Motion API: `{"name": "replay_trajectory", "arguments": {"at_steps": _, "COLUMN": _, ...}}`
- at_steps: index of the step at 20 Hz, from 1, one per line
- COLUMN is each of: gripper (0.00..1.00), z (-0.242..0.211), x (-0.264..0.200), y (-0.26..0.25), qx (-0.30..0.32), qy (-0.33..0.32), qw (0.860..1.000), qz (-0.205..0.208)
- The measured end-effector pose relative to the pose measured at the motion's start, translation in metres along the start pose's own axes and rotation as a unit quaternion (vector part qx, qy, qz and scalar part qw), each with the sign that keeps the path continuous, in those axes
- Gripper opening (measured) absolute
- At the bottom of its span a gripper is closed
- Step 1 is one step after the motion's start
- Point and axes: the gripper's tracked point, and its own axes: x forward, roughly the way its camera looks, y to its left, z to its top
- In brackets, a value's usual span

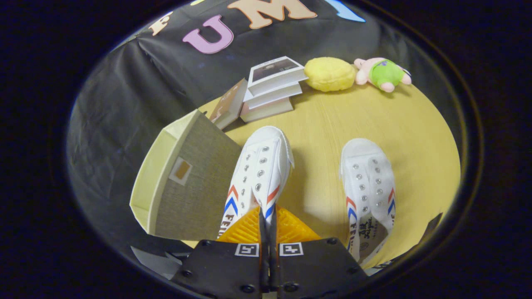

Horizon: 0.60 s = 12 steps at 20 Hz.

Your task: Open the storage box then place both shoes into the box .Put the left shoe in first, then the right shoe, with the right side of both shoes facing outward in a uniform manner.

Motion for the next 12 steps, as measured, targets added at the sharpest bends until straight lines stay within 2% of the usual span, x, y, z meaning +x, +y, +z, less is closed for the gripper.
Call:
{"name": "replay_trajectory", "arguments": {"at_steps": 8, "gripper": 0.04, "z": 0.052, "x": -0.035, "y": 0.070, "qx": 0.007, "qy": -0.037, "qw": 0.998, "qz": 0.044}}
{"name": "replay_trajectory", "arguments": {"at_steps": 12, "gripper": 0.04, "z": 0.067, "x": -0.038, "y": 0.110, "qx": 0.000, "qy": -0.045, "qw": 0.997, "qz": 0.063}}
